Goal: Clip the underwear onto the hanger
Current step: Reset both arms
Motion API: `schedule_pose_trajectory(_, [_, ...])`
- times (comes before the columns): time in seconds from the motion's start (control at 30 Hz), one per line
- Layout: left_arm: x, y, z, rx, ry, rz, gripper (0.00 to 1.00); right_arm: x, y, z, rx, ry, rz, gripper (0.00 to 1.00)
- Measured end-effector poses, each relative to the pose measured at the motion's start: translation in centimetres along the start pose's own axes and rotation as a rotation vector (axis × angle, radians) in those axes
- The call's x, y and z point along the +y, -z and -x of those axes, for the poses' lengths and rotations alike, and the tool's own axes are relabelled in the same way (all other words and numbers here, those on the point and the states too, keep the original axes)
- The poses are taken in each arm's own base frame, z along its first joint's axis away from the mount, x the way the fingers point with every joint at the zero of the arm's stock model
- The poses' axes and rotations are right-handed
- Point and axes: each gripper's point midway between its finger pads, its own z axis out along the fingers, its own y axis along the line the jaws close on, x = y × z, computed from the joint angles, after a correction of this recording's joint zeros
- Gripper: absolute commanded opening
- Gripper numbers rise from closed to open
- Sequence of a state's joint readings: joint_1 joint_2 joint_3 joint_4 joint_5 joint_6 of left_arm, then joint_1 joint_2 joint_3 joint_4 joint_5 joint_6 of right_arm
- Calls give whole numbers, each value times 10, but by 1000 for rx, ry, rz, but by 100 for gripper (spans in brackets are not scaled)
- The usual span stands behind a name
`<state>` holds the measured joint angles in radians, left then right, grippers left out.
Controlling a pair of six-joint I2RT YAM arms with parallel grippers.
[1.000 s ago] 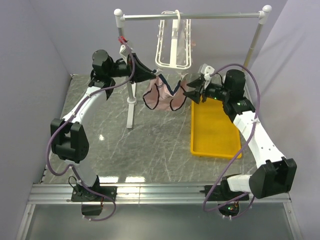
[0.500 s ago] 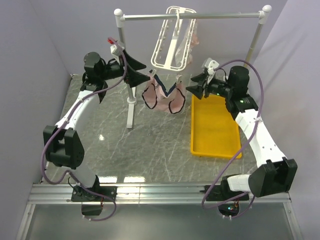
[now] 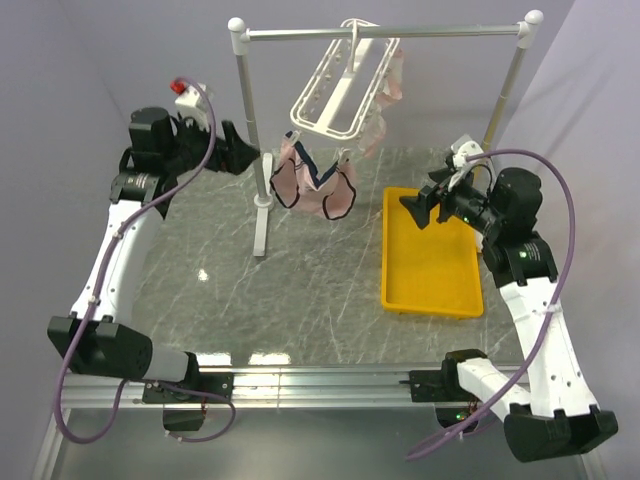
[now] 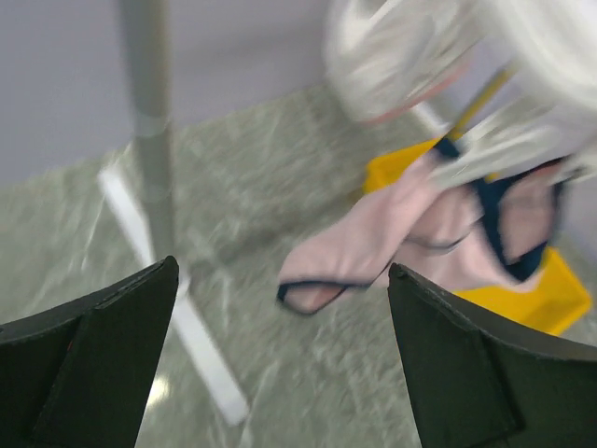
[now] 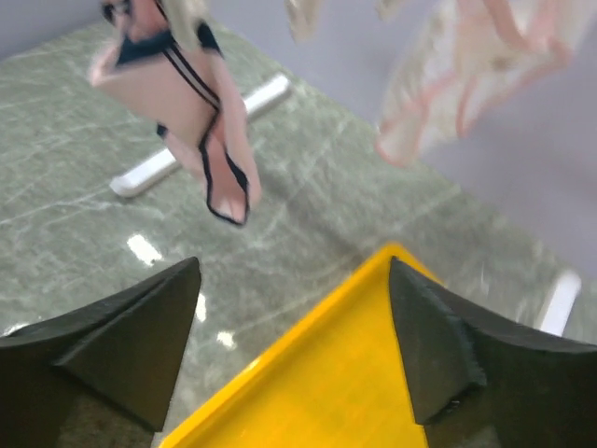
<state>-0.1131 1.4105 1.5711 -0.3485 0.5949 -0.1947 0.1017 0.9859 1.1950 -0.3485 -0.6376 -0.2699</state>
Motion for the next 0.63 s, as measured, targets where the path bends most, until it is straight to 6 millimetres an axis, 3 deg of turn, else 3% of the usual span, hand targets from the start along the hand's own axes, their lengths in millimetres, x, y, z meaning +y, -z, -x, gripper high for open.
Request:
schedule_pose_trajectory(0.07, [15,9,-26,56,9,88,99,-3,8,-12,39,-36,-54,90])
schedule_pose_trajectory(0.17, [30,29,-81,166,29,189,99,-8,13,-42,123,-102,-128,91])
schedule_pose_trajectory(0.23, [35,44,-116,233,37,233,99,-11,13,-73,191,-156,-172,91])
schedule_pose_trajectory(0.33, [37,61,-151,291,44,276,99,-8,17,-122,305,-241,-216,92])
schedule_pose_trajectory(0.43, [39,74,-170,312,44,311,99,-5,22,-151,371,-299,-252,93])
schedule_pose_trajectory(0.63, [44,87,-195,337,51,362,100,-2,31,-162,369,-333,-301,93])
